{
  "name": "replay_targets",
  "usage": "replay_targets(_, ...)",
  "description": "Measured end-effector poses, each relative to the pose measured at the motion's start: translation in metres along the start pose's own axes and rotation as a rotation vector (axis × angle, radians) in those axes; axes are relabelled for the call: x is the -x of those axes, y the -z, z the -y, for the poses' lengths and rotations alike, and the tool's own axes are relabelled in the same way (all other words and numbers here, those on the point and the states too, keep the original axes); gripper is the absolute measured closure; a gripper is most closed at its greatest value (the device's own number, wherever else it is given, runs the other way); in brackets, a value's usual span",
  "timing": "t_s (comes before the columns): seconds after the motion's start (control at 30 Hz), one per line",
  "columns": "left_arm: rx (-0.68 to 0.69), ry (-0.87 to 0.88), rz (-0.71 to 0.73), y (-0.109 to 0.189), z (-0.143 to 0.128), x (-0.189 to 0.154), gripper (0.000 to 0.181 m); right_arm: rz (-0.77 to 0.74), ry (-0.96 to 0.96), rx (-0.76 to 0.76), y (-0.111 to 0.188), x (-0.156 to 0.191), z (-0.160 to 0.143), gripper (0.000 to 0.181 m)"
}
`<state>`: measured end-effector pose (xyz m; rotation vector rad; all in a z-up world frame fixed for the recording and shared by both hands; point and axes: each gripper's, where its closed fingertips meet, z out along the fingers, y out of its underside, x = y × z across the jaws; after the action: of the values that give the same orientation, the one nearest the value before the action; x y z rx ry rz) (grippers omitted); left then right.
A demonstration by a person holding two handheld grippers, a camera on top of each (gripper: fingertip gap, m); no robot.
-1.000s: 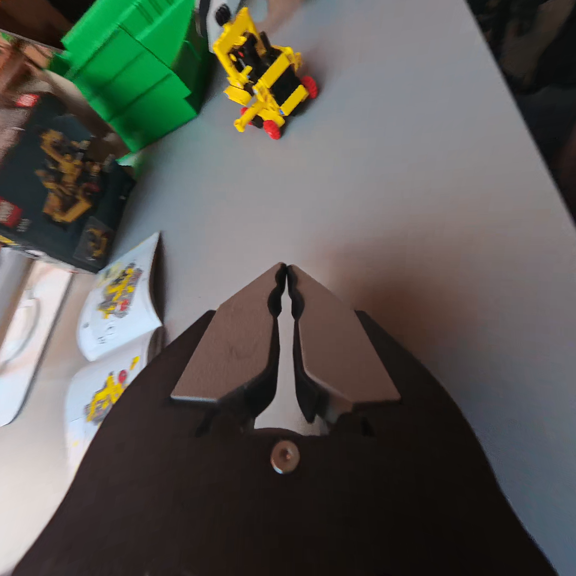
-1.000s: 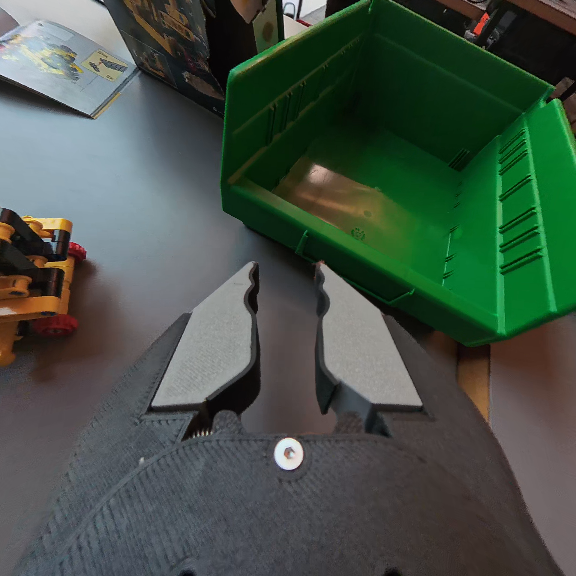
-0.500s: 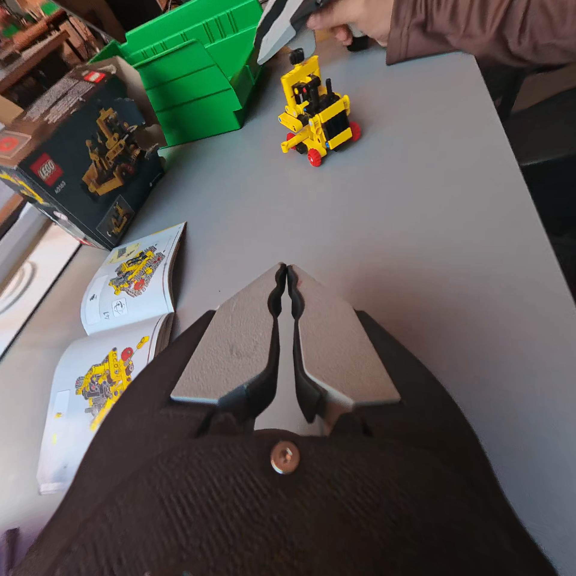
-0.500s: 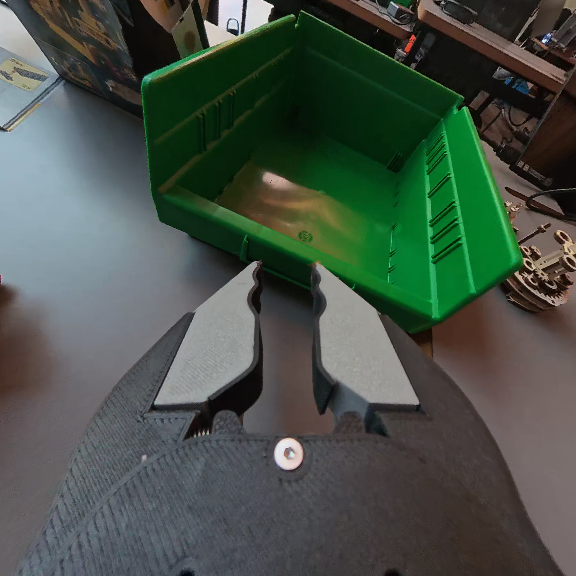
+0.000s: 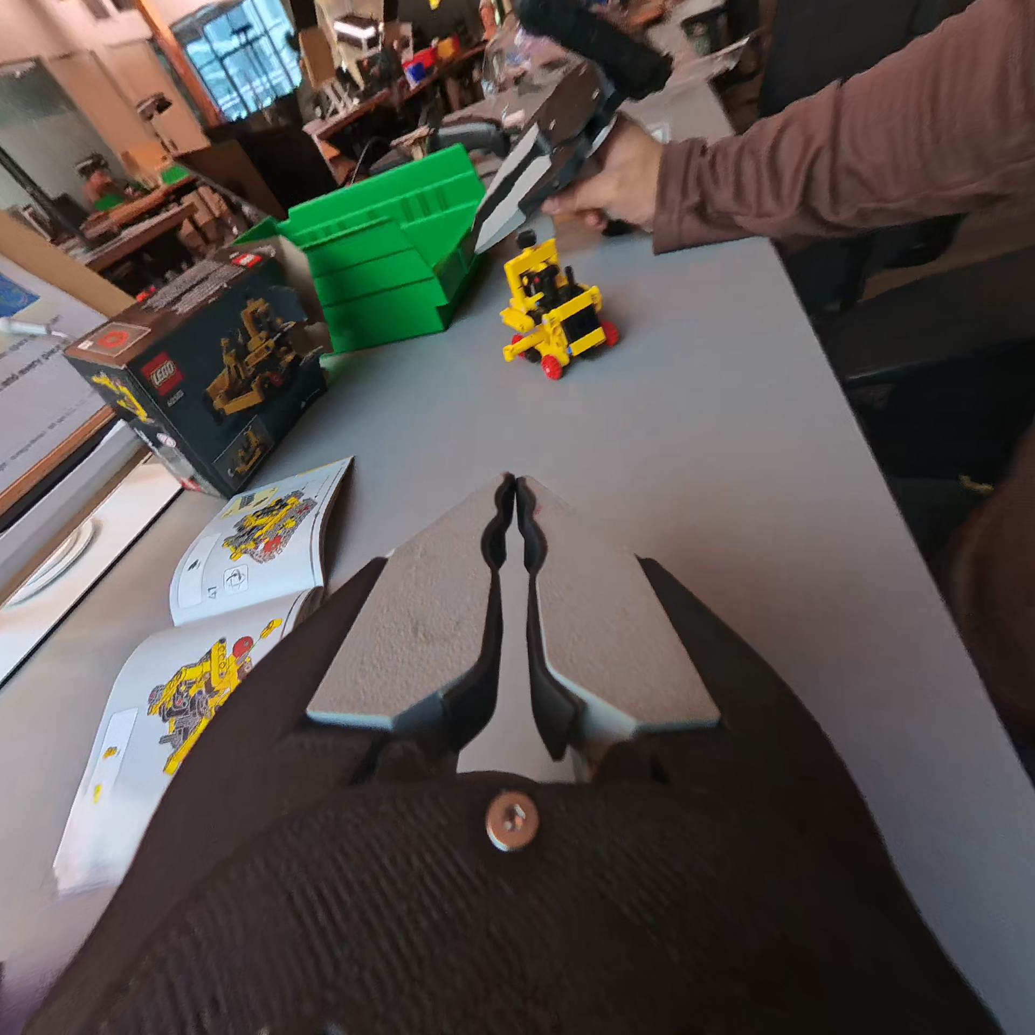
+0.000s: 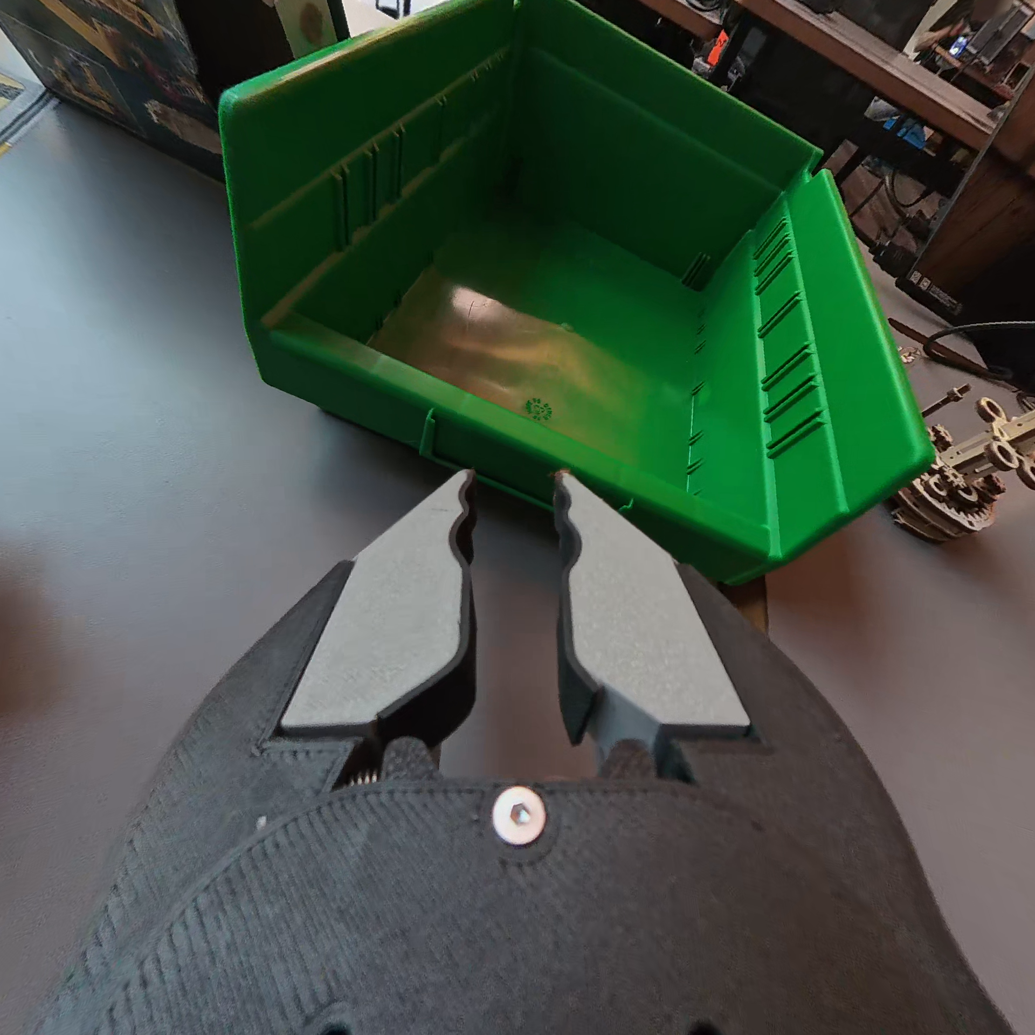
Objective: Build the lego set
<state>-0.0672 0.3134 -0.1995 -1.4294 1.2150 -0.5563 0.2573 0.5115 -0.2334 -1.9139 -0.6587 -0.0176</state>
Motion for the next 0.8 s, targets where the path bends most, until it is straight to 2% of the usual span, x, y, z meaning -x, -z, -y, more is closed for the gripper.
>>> replay_targets(0.1, -0.032, 0.080, -0.053, 0.010, 0.004, -0.008, 0.181, -0.028, 0.004, 0.015, -0.001, -0.006, -0.003, 0.169)
replay_targets(0.2, -0.074, 0.070, -0.018, 0.017, 0.010, -0.011, 0.181, -0.057, 0.002, 0.011, -0.002, -0.013, -0.003, 0.181)
replay_targets(0.3, -0.054, 0.048, -0.046, 0.015, 0.010, -0.021, 0.181, -0.072, -0.028, -0.017, 0.000, -0.019, 0.001, 0.181)
replay_targets(0.33, -0.044, 0.040, -0.044, 0.014, 0.009, -0.022, 0.181, -0.086, -0.046, -0.031, 0.002, -0.022, 0.002, 0.172)
replay_targets(0.37, -0.037, 0.039, -0.047, 0.014, 0.008, -0.022, 0.181, -0.096, -0.064, -0.045, 0.003, -0.025, 0.004, 0.155)
replay_targets(0.4, -0.032, 0.043, -0.049, 0.013, 0.007, -0.022, 0.181, -0.092, -0.077, -0.063, 0.005, -0.025, 0.006, 0.149)
replay_targets(0.47, -0.021, 0.044, -0.061, 0.012, 0.006, -0.024, 0.181, -0.074, -0.087, -0.096, 0.009, -0.023, 0.010, 0.156)
replay_targets(0.8, 0.019, -0.044, -0.089, 0.007, 0.002, -0.036, 0.181, -0.062, -0.137, -0.146, 0.020, -0.016, 0.017, 0.156)
